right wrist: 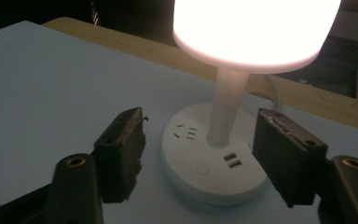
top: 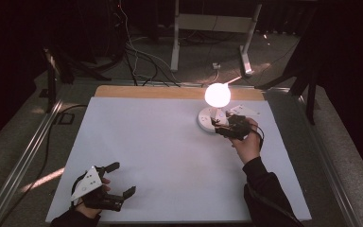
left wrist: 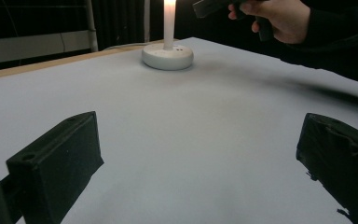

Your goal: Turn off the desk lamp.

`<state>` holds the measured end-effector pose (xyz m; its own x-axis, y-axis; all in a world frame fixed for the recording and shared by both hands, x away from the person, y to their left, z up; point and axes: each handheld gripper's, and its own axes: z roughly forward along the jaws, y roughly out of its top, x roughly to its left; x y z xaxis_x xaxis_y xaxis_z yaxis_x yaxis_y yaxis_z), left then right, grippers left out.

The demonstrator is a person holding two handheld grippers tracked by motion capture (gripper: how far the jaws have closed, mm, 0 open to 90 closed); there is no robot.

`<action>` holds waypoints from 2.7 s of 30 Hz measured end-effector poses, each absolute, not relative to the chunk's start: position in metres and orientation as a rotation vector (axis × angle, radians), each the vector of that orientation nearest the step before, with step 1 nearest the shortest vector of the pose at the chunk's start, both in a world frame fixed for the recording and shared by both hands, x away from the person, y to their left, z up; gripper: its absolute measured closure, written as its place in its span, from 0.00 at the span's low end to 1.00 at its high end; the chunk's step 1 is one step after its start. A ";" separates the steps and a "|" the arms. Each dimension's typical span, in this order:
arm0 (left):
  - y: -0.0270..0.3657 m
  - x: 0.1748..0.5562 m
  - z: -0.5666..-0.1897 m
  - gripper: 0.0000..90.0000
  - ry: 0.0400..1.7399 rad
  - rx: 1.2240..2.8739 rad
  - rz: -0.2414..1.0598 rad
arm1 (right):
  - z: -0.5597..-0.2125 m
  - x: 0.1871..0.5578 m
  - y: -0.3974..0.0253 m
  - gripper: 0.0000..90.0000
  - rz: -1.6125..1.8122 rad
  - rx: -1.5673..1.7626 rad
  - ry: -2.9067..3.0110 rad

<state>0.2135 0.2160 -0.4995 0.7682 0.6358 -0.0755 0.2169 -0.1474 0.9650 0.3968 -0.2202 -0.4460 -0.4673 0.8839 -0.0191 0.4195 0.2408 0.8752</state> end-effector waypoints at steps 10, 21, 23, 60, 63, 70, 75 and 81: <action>0.216 0.214 -0.500 0.01 0.676 1.715 0.418 | -0.456 0.409 -0.218 0.67 1.088 1.206 2.005; 0.217 0.214 -0.500 0.01 0.676 1.714 0.416 | -0.467 0.421 -0.217 0.95 1.016 1.240 2.033; 0.217 0.214 -0.500 0.01 0.679 1.710 0.416 | -0.469 0.422 -0.217 0.98 1.010 1.246 2.029; 0.217 0.213 -0.500 0.01 0.683 1.714 0.416 | -0.499 0.439 -0.205 1.00 0.936 1.308 2.101; 0.217 0.213 -0.500 0.01 0.683 1.712 0.415 | -0.500 0.440 -0.206 1.00 0.938 1.313 2.102; 0.216 0.213 -0.500 0.01 0.679 1.715 0.414 | -0.501 0.438 -0.204 1.00 0.916 1.293 2.100; 0.217 0.213 -0.500 0.01 0.683 1.713 0.414 | -0.499 0.438 -0.201 1.00 0.882 1.282 2.107; 0.217 0.214 -0.501 0.01 0.688 1.709 0.412 | -0.495 0.437 -0.203 1.00 0.921 1.298 2.105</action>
<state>0.2140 0.2173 -0.5005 0.7636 0.6398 -0.0871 0.2252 -0.1375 0.9645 0.4373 -0.2033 -0.4951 -0.4223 0.9043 -0.0623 0.5677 0.3174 0.7596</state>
